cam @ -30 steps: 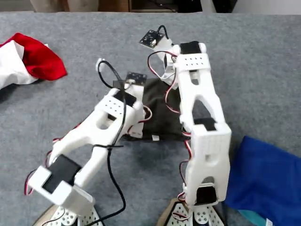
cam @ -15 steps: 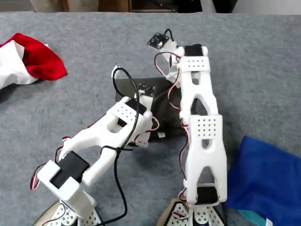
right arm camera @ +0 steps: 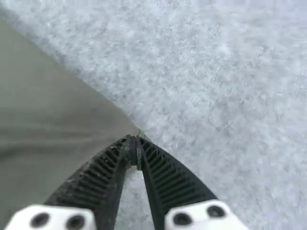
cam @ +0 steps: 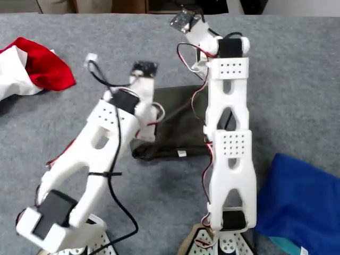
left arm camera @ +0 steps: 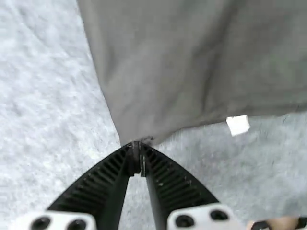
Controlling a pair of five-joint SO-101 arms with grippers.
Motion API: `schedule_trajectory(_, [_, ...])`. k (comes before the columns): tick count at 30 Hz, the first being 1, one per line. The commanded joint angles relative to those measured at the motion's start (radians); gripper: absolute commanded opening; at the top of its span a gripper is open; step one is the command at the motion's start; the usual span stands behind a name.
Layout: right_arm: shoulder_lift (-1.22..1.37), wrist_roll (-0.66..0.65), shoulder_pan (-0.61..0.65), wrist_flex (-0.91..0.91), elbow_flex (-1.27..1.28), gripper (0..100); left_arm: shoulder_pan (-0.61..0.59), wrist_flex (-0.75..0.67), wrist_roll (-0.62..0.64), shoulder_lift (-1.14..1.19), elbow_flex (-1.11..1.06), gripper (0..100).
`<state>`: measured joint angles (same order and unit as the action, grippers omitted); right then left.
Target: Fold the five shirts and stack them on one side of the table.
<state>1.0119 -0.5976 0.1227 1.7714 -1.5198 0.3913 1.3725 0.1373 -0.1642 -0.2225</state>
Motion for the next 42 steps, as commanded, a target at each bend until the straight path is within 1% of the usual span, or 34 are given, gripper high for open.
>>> schedule_trajectory(1, [-0.234, 0.026, 0.005, 0.017, 0.213, 0.6, -0.043, -0.069, -0.005, -0.038, 0.048, 2])
schedule_trajectory(4, [-0.415, 0.066, 0.002, 0.017, 0.496, 0.6, -0.080, -0.201, -0.006, 0.007, 0.023, 2])
schedule_trajectory(7, [-0.593, 0.066, 0.005, -0.006, 0.782, 0.5, -0.101, -0.345, -0.008, 0.087, 0.011, 2])
schedule_trajectory(13, [-0.897, 0.058, -0.001, -0.235, 1.342, 0.5, -0.123, -0.543, -0.009, 0.280, 0.012, 2])
schedule_trajectory(18, [-1.067, 0.058, 0.005, -0.428, 1.762, 0.5, -0.123, -0.620, -0.009, 0.433, 0.035, 2])
schedule_trajectory(21, [-1.104, 0.057, -0.001, -0.552, 1.962, 0.6, -0.126, -0.620, -0.009, 0.506, 0.104, 2])
schedule_trajectory(23, [-1.102, 0.037, -0.002, -0.611, 2.057, 0.6, -0.126, -0.585, -0.009, 0.545, 0.153, 2])
schedule_trajectory(26, [-1.102, 0.006, -0.031, -0.664, 2.149, 0.6, -0.144, -0.506, -0.011, 0.596, 0.227, 2])
schedule_trajectory(28, [-1.102, -0.052, -0.067, -0.664, 2.176, 0.6, -0.173, -0.471, -0.011, 0.630, 0.265, 2])
schedule_trajectory(30, [-1.102, -0.110, -0.107, -0.667, 2.201, 0.6, -0.199, -0.439, -0.043, 0.648, 0.287, 2])
schedule_trajectory(34, [-1.104, -0.176, -0.159, -0.666, 2.239, 0.6, -0.238, -0.427, -0.078, 0.659, 0.302, 2])
schedule_trajectory(39, [-1.124, -0.203, -0.139, -0.644, 2.206, 0.6, -0.267, -0.413, -0.089, 0.657, 0.318, 2])
schedule_trajectory(42, [-1.191, -0.199, -0.104, -0.555, 2.098, 0.7, -0.252, -0.328, -0.114, 0.657, 0.370, 2])
